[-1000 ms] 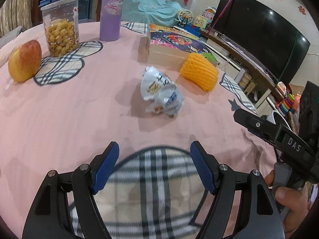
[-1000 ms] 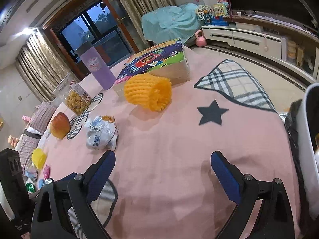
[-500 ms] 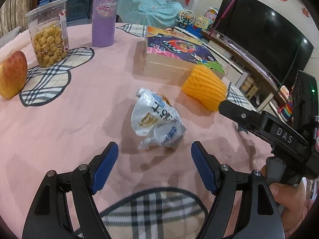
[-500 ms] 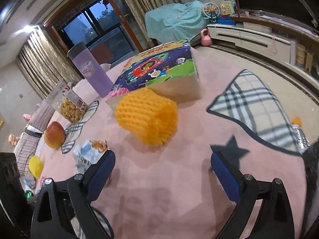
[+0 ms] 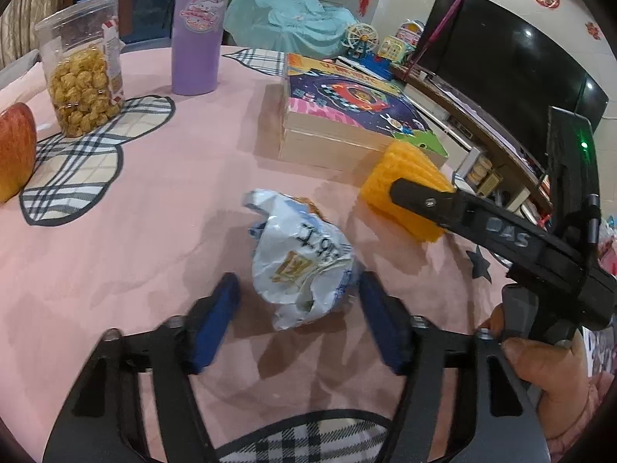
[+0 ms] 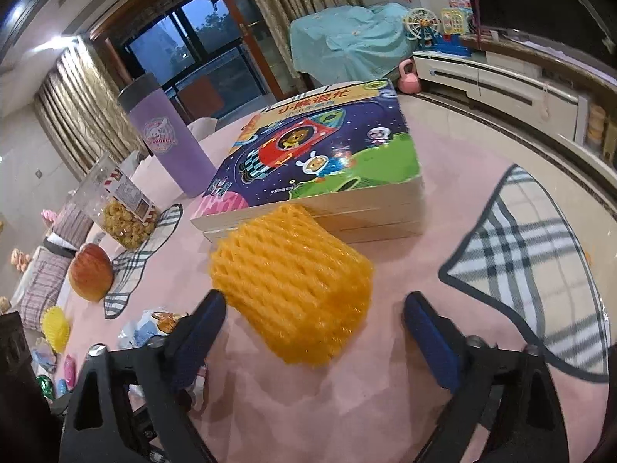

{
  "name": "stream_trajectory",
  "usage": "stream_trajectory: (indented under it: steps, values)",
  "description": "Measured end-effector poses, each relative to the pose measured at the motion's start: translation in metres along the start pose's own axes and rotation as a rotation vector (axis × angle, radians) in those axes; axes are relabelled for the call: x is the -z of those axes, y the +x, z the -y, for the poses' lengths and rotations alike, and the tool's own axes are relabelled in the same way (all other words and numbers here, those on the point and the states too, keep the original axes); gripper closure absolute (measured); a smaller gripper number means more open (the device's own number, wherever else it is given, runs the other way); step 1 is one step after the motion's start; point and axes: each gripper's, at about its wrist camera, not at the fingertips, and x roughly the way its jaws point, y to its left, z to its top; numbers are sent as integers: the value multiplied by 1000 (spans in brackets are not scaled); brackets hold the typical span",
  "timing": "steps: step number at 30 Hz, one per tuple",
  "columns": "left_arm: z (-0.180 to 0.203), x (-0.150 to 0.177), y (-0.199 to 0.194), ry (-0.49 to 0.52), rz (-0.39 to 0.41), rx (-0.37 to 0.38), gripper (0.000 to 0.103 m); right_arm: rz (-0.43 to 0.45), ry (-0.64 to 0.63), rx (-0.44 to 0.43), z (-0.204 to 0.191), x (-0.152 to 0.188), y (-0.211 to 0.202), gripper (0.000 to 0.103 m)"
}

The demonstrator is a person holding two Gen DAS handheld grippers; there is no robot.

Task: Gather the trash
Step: 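Grasp the crumpled white wrapper with the left tool while the right tool grasps the orange foam net, then carry the white wrapper and orange foam net over the trash bin with both tools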

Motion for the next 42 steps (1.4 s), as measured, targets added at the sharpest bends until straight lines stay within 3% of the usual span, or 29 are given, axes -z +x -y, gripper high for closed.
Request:
stream_trajectory:
  steps: [2, 5, 11, 27, 42]
  values:
    - [1, 0, 0, 9, -3, 14, 64, -14, -6, -12, -1, 1, 3, 40]
    - [6, 1, -2, 31, 1, 26, 75, -13, -12, -14, -2, 6, 0, 52]
    - [10, 9, -13, 51, 9, 38, 80, -5, 25, -37, 4, 18, -20, 67]
    - [25, 52, -55, 69, -1, 73, 80, 27, 89, -59, 6, 69, -90, 70]
    - [62, 82, -88, 149, 5, 131, 80, 58, 102, -54, -3, 111, -150, 70]
